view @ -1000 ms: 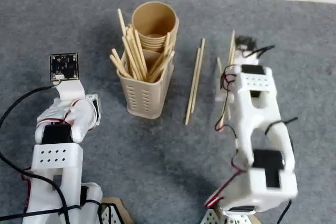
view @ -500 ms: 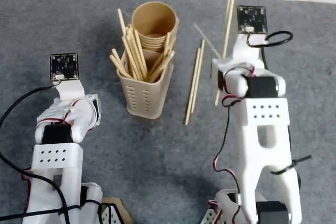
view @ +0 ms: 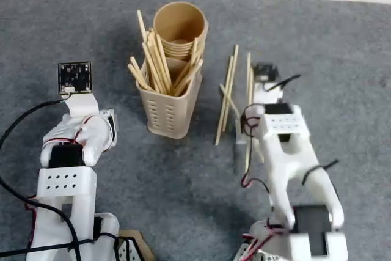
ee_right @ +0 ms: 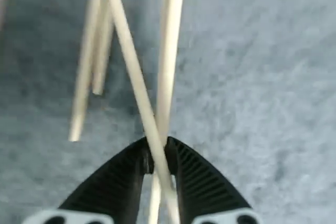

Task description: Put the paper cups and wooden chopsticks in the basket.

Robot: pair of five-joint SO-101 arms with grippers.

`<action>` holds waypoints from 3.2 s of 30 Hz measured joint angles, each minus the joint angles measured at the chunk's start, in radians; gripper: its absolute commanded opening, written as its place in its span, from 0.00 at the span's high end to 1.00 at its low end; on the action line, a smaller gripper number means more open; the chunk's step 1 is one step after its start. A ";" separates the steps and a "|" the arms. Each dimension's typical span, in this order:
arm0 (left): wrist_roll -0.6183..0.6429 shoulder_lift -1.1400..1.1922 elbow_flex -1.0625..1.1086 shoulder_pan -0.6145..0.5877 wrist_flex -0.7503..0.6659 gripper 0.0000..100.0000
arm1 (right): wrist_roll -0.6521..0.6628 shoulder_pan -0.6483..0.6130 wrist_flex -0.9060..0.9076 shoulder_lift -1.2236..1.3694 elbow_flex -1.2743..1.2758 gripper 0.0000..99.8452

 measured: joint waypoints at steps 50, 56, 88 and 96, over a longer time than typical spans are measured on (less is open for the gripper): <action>0.000 0.000 0.000 0.000 0.000 0.85 | -0.009 0.063 -0.091 -0.192 -0.183 0.99; 0.000 0.000 0.000 0.000 0.000 0.85 | -0.009 0.055 -0.101 -0.258 -0.290 0.99; 0.000 0.000 0.000 0.000 0.000 0.85 | 0.094 0.040 -0.396 -0.270 0.325 0.82; 0.000 0.000 0.000 0.000 0.000 0.85 | 0.094 0.040 -0.397 -0.252 0.331 0.82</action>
